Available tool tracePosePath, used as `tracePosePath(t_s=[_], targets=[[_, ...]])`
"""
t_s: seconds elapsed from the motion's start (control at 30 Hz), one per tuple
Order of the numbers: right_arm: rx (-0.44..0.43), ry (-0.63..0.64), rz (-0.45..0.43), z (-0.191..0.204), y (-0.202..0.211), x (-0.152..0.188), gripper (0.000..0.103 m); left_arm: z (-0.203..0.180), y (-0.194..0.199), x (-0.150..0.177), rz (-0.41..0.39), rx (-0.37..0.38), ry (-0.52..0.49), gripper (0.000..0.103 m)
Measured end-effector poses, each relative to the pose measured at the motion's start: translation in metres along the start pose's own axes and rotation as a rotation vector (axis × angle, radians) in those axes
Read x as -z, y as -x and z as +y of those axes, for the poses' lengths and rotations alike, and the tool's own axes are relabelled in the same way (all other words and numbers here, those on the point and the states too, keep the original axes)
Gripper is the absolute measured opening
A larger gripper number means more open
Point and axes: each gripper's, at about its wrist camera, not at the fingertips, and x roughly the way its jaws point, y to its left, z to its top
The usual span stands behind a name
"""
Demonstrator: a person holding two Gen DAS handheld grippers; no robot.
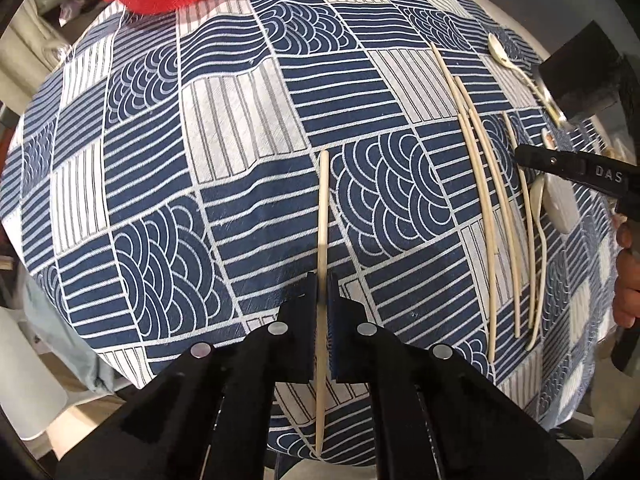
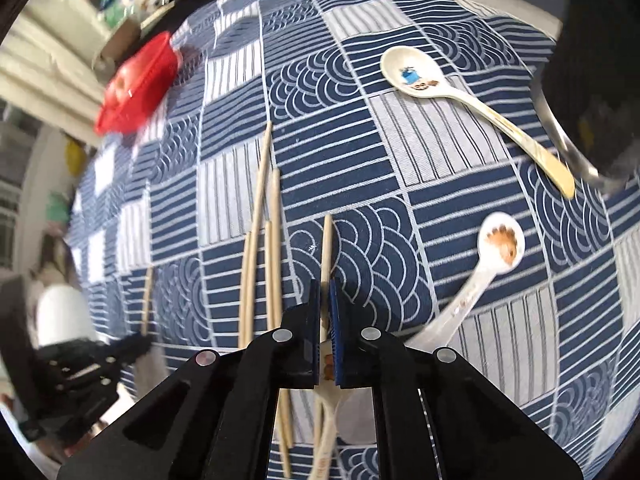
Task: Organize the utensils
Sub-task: 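Lift the chopsticks with both tools and carry them toward the black cup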
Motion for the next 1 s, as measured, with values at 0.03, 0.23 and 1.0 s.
tracePosePath(t_s=[0.03, 0.23, 1.0], targets=[[-0.011, -0.01, -0.013, -0.002, 0.006, 0.0, 0.004, 0.003, 0.001, 0.002, -0.001, 0.009, 0.003, 0.005], [-0.034, -0.02, -0.112, -0.013, 0.042, -0.009, 0.004, 0.011, 0.008, 0.02, -0.015, 0.002, -0.013, 0.005], [0.043, -0.047, -0.438, -0.049, 0.184, 0.005, 0.0, -0.074, 0.027, -0.012, -0.206, -0.004, -0.15, 0.005]])
